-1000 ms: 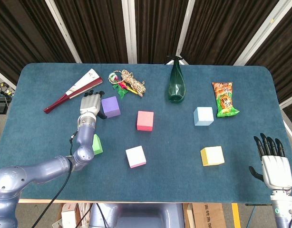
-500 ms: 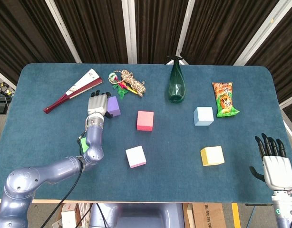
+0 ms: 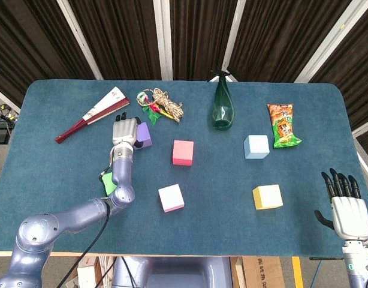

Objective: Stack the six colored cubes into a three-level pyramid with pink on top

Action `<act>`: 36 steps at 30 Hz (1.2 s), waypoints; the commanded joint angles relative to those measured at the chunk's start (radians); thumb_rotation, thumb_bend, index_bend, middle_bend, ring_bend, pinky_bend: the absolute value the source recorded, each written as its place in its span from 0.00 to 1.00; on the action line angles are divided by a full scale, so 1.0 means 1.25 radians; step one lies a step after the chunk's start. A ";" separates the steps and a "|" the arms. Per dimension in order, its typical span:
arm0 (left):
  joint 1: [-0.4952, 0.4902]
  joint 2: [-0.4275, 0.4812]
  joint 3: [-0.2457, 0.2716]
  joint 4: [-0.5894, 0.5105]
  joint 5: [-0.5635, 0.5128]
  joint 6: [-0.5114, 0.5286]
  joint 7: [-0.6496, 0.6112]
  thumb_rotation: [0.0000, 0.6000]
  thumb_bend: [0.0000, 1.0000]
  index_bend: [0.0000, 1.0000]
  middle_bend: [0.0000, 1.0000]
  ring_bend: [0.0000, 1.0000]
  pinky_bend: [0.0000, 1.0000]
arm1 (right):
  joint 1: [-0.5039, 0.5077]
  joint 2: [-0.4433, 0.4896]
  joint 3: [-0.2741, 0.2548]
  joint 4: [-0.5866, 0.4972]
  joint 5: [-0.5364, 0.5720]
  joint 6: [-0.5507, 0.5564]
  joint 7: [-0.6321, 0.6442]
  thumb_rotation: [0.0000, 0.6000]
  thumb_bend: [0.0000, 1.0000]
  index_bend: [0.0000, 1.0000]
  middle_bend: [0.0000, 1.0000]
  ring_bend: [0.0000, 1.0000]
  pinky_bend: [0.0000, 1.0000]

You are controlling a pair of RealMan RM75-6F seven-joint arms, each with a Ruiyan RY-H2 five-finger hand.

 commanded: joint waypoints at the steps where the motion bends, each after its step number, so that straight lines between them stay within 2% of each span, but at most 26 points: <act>1: 0.007 0.019 -0.009 -0.025 0.014 0.005 -0.004 1.00 0.40 0.37 0.36 0.00 0.06 | -0.001 0.000 -0.001 -0.001 -0.003 0.003 0.001 1.00 0.24 0.09 0.00 0.06 0.04; 5: 0.027 0.078 -0.012 -0.104 0.041 -0.013 -0.012 1.00 0.40 0.37 0.37 0.00 0.06 | -0.002 0.001 0.000 -0.001 -0.005 0.007 0.003 1.00 0.24 0.09 0.00 0.06 0.04; 10: 0.072 0.215 -0.014 -0.247 0.035 -0.147 -0.040 1.00 0.40 0.37 0.37 0.00 0.06 | -0.003 0.001 0.000 -0.004 -0.004 0.009 0.001 1.00 0.24 0.09 0.00 0.06 0.04; 15: 0.073 0.327 0.038 -0.323 0.048 -0.242 -0.033 1.00 0.40 0.37 0.36 0.00 0.06 | -0.004 -0.001 0.001 -0.007 0.000 0.010 -0.005 1.00 0.24 0.09 0.00 0.06 0.04; 19: 0.064 0.365 0.075 -0.348 0.058 -0.264 -0.046 1.00 0.40 0.37 0.36 0.00 0.06 | -0.003 0.000 0.001 -0.010 0.002 0.008 -0.008 1.00 0.24 0.09 0.00 0.06 0.04; 26: 0.053 0.358 0.138 -0.345 0.133 -0.254 -0.067 1.00 0.40 0.36 0.35 0.00 0.06 | -0.004 0.001 0.001 -0.012 0.002 0.010 -0.005 1.00 0.24 0.09 0.00 0.06 0.04; 29: 0.057 0.334 0.132 -0.329 0.184 -0.232 -0.100 1.00 0.40 0.36 0.35 0.00 0.06 | -0.004 0.000 0.000 -0.011 0.000 0.008 -0.004 1.00 0.24 0.09 0.00 0.06 0.04; 33: 0.074 0.276 0.116 -0.282 0.311 -0.201 -0.193 1.00 0.40 0.36 0.35 0.00 0.07 | -0.002 -0.001 0.000 -0.010 0.001 0.006 -0.003 1.00 0.24 0.09 0.00 0.06 0.04; 36: 0.080 0.245 0.113 -0.250 0.360 -0.188 -0.239 1.00 0.40 0.37 0.35 0.00 0.09 | -0.004 0.001 0.001 -0.010 0.001 0.008 0.001 1.00 0.24 0.09 0.00 0.06 0.04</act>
